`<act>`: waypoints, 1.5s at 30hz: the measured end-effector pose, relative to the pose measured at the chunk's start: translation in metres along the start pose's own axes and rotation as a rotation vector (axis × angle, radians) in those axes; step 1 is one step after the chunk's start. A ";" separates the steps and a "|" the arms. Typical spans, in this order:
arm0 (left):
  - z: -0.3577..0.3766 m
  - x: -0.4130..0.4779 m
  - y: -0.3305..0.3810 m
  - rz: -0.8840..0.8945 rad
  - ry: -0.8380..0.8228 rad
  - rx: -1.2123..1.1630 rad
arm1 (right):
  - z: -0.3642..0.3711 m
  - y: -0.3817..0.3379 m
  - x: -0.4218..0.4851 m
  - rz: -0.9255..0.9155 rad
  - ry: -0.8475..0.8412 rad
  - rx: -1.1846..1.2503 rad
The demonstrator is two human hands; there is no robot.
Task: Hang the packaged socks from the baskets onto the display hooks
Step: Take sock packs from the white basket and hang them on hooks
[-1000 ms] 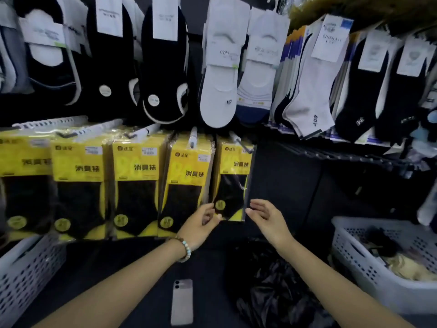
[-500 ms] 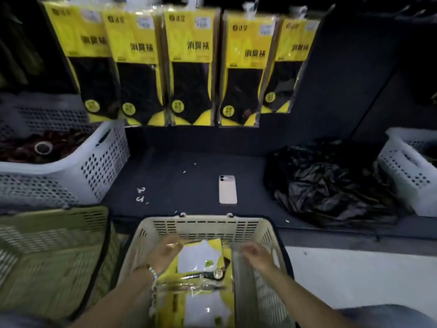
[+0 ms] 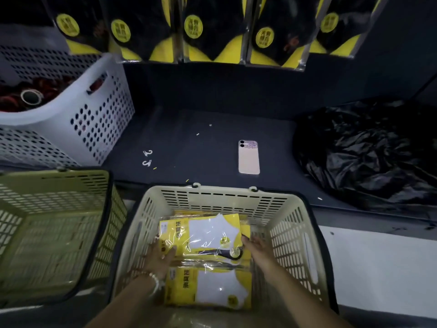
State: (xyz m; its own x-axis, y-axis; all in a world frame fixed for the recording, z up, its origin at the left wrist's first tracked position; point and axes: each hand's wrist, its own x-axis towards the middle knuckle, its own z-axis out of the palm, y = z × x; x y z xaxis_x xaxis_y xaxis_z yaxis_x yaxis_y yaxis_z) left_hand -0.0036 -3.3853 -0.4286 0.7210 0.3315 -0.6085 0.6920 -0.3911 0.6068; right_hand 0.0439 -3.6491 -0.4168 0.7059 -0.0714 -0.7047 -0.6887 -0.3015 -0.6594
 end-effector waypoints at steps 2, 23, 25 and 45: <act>0.009 0.005 0.001 -0.020 0.103 -0.014 | 0.005 -0.003 0.006 0.000 0.025 0.069; -0.004 -0.047 0.095 -0.010 0.019 -0.983 | -0.043 -0.068 -0.058 -0.258 -0.005 0.610; -0.009 -0.061 0.126 0.097 -0.244 -1.063 | -0.054 -0.086 -0.077 -0.324 -0.026 0.674; -0.073 -0.188 0.353 0.946 -0.225 -0.612 | -0.150 -0.262 -0.207 -1.020 0.144 0.436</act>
State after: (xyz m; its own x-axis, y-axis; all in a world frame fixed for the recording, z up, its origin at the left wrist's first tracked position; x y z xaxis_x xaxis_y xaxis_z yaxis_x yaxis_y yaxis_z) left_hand 0.1081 -3.5233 -0.0623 0.9814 -0.0579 0.1828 -0.1764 0.1017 0.9791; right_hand 0.1028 -3.6983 -0.0587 0.9667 -0.0984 0.2364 0.2441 0.0754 -0.9668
